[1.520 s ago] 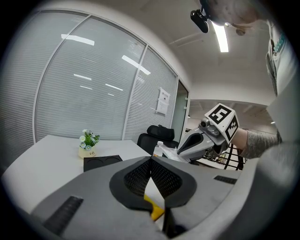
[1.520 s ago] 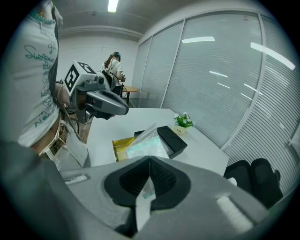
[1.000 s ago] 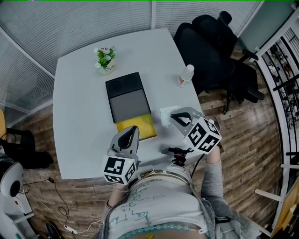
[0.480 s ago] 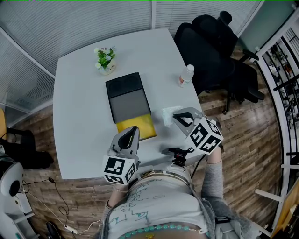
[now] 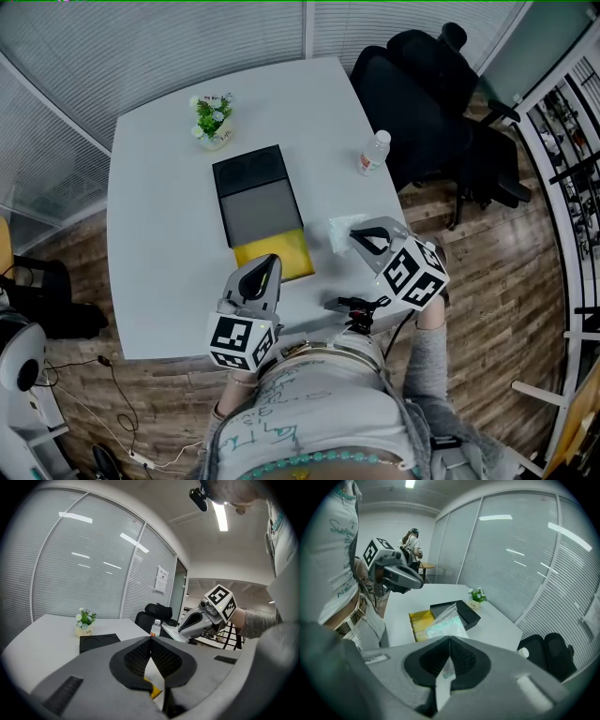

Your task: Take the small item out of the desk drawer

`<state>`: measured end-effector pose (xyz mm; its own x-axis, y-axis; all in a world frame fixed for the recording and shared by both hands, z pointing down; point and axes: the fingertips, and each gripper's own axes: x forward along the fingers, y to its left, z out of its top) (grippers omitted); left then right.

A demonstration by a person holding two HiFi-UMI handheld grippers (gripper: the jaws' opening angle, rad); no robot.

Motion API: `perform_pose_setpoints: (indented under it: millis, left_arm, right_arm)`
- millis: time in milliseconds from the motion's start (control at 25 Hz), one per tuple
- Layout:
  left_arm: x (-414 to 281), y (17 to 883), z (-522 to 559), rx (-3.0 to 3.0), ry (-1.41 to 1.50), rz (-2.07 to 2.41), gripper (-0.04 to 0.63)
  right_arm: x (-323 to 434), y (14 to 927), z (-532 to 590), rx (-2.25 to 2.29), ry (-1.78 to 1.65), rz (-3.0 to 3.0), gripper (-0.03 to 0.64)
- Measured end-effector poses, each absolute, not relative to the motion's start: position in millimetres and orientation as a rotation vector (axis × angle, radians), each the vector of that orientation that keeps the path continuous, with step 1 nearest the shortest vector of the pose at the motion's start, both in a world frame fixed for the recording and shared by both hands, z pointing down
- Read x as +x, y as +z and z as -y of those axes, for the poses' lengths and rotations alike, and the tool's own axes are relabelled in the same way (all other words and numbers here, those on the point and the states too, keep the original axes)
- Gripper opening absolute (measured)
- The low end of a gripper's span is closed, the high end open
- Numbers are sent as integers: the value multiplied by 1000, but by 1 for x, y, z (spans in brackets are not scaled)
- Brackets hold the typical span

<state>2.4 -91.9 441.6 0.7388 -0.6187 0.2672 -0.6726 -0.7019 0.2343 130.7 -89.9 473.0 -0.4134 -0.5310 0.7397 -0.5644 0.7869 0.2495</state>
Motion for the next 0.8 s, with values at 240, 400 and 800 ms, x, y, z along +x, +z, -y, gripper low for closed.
perform_pose_setpoints:
  millis: [240,400,800]
  left_arm:
    - [2,443,92,2625,246,1008,-2]
    - [2,443,92,2625,249,1011,-2]
    - [0,443,91,2620,250,1014,-2]
  right_arm:
    - [133,476,89,812,61,2086,3]
    - [135,479,87,811,69,2082,3]
    - [137,494,84,797,105,2061,3]
